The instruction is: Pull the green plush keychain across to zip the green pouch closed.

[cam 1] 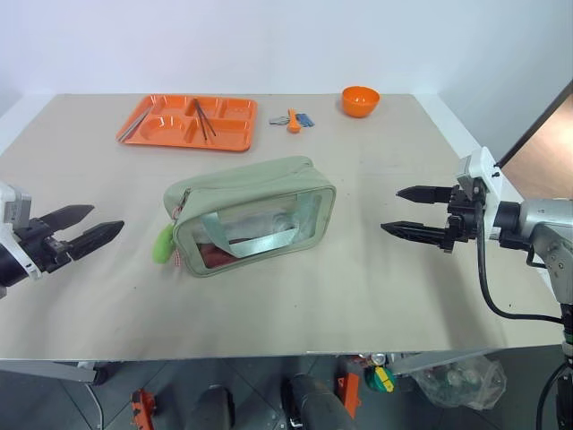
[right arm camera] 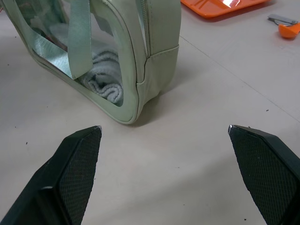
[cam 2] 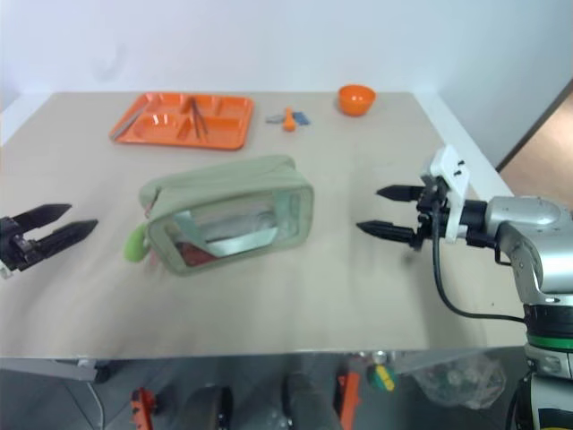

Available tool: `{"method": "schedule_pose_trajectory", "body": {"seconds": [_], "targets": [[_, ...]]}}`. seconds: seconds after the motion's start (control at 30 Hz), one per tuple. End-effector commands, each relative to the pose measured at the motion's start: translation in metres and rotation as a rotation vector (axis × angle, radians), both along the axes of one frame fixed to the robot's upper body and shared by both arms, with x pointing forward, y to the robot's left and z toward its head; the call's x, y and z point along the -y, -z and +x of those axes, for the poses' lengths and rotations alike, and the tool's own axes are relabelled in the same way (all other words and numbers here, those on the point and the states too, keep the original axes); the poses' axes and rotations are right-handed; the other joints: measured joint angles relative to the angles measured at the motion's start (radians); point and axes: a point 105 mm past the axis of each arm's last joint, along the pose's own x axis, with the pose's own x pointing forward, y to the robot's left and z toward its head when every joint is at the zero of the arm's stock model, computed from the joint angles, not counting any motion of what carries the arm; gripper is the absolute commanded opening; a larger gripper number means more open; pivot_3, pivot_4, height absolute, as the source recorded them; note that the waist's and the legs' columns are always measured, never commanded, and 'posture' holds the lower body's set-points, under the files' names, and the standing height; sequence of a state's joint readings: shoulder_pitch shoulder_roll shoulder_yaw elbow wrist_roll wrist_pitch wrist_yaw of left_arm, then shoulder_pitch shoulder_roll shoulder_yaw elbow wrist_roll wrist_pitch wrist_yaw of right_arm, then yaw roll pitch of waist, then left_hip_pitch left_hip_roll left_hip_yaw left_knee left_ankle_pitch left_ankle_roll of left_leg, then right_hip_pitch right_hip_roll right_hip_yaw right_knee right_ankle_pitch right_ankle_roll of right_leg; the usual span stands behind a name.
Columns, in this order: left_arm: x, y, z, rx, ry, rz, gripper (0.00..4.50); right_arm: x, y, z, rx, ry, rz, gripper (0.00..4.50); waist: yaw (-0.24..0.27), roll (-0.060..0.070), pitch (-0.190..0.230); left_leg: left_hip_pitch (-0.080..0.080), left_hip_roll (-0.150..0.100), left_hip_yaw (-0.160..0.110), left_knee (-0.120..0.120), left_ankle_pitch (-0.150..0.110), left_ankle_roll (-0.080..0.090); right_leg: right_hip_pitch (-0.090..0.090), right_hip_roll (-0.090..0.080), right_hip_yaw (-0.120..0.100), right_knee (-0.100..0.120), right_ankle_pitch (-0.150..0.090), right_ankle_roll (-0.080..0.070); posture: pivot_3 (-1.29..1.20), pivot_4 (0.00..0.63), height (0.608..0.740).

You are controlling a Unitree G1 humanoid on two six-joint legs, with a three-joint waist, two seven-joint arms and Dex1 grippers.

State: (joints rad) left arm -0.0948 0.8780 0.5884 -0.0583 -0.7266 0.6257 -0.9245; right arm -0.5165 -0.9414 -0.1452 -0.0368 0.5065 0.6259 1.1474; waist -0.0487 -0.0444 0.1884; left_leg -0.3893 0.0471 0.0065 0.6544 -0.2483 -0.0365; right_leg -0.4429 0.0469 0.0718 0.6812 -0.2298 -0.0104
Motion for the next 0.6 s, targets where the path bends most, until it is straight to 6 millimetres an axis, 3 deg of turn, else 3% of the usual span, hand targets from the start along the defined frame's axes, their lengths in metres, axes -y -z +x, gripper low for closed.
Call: {"method": "schedule_pose_trajectory", "body": {"seconds": [0.03,0.3,0.43,0.6], "targets": [[0.003,-0.015,-0.001,0.053,0.017,0.017,4.47,-0.004,-0.018,-0.001,0.079,-0.015,0.003,4.50,0.000,0.000,0.000,0.000,0.000,0.000,0.000,0.000,0.000,0.000,0.000,0.000,0.000,0.000,0.000,0.00,0.150,0.740],[0.026,-0.050,0.005,0.132,0.145,0.021,4.47,-0.031,-0.052,0.004,0.197,-0.159,-0.077,4.50,0.000,0.001,0.001,0.000,0.000,0.000,0.000,0.000,0.000,0.000,0.001,-0.001,0.000,0.000,0.000,0.00,0.150,0.740],[0.057,-0.078,-0.003,0.156,0.346,0.088,4.47,-0.064,-0.079,0.000,0.294,-0.349,-0.154,4.50,-0.004,0.002,0.001,-0.002,0.000,0.001,0.001,0.000,0.000,-0.002,0.001,0.000,0.000,0.000,0.001,0.00,0.150,0.740],[0.082,-0.106,-0.011,0.198,0.529,0.153,4.47,-0.110,-0.090,-0.002,0.382,-0.592,-0.280,4.50,-0.007,0.002,0.001,-0.001,0.000,0.001,-0.001,0.000,0.000,-0.002,0.002,0.000,0.000,0.000,0.000,0.00,0.150,0.740]]}}
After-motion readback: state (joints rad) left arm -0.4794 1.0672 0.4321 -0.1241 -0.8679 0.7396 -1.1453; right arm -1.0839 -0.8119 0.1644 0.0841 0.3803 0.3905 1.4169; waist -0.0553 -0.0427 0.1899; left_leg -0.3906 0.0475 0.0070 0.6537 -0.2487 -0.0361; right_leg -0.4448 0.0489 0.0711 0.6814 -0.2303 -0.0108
